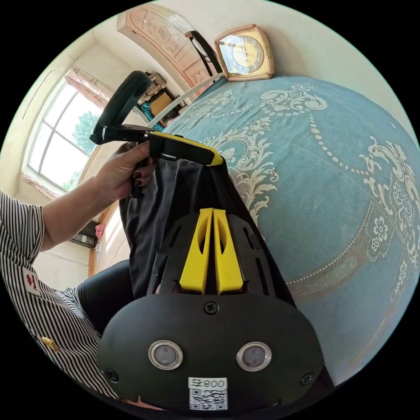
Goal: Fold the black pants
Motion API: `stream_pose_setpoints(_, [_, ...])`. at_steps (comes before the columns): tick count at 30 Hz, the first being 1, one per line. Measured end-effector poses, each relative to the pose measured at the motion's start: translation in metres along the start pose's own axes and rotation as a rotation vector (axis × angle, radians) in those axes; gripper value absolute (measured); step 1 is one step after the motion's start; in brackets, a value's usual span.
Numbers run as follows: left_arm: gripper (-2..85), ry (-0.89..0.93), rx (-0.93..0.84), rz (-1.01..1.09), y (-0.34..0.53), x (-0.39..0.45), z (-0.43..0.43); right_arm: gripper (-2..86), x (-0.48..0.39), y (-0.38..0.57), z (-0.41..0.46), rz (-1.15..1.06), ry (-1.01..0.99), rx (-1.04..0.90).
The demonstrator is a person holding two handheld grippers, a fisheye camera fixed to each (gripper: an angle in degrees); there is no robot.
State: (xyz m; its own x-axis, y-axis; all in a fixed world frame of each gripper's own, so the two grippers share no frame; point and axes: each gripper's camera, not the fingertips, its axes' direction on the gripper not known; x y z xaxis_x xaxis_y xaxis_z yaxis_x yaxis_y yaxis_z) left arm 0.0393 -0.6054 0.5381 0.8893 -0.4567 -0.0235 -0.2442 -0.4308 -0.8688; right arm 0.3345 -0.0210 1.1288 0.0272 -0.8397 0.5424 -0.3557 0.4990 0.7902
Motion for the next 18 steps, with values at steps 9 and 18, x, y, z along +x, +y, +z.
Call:
stream_pose_setpoints(9, [3.2,0.034,0.061,-0.005,0.019,-0.003,-0.006,0.0,0.036,0.002,0.0,0.057,0.007,0.012])
stream_pose_setpoints(18, [2.7,-0.125,0.014,0.107,0.035,0.025,0.026,0.0,0.048,0.0,-0.004,0.071,-0.008,0.015])
